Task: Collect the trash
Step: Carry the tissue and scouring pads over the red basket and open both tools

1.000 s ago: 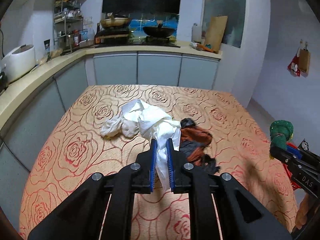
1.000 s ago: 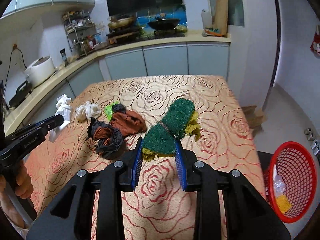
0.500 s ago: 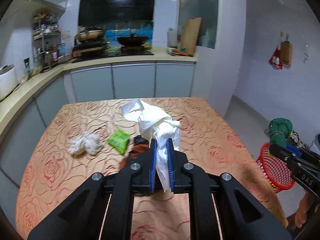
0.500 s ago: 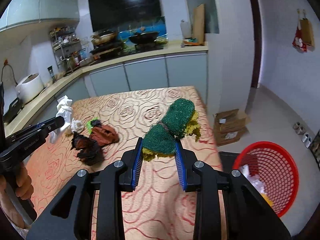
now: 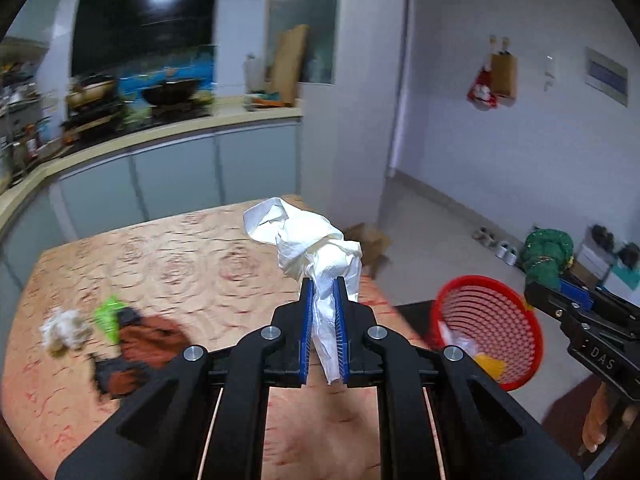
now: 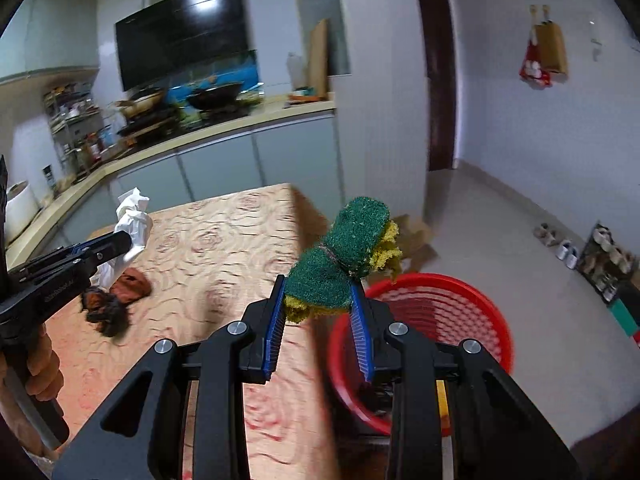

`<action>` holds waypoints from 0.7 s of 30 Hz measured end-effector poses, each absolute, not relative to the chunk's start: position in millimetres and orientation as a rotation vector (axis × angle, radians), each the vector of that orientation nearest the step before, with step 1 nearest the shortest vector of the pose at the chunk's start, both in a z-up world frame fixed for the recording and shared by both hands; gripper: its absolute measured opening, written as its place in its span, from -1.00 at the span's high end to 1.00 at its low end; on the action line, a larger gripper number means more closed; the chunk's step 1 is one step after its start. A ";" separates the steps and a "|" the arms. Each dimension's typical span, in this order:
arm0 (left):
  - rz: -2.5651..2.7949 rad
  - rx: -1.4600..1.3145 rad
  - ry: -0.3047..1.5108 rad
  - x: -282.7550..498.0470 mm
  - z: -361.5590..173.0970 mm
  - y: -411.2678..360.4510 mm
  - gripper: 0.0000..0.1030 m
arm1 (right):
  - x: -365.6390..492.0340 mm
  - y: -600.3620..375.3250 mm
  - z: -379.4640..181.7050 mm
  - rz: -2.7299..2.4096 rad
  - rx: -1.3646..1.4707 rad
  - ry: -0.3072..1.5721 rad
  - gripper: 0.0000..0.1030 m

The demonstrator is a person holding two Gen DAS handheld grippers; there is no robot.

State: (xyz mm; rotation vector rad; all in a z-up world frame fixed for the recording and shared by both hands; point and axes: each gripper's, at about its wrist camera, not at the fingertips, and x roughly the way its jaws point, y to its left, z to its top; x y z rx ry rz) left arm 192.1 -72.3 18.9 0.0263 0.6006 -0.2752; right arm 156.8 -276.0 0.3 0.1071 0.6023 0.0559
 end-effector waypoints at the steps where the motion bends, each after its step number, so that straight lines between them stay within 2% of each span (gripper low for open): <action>1: -0.293 0.032 0.606 194.7 17.4 -81.6 0.81 | 155.6 -283.8 -1.5 0.038 0.110 0.604 0.42; 11: -0.494 0.127 0.672 212.9 -10.2 -185.5 0.81 | 149.3 -339.4 -32.0 -0.071 0.128 0.662 0.42; 21: -0.586 0.182 0.762 236.4 -44.7 -238.0 0.80 | 160.9 -353.6 -67.6 -0.090 0.079 0.753 0.42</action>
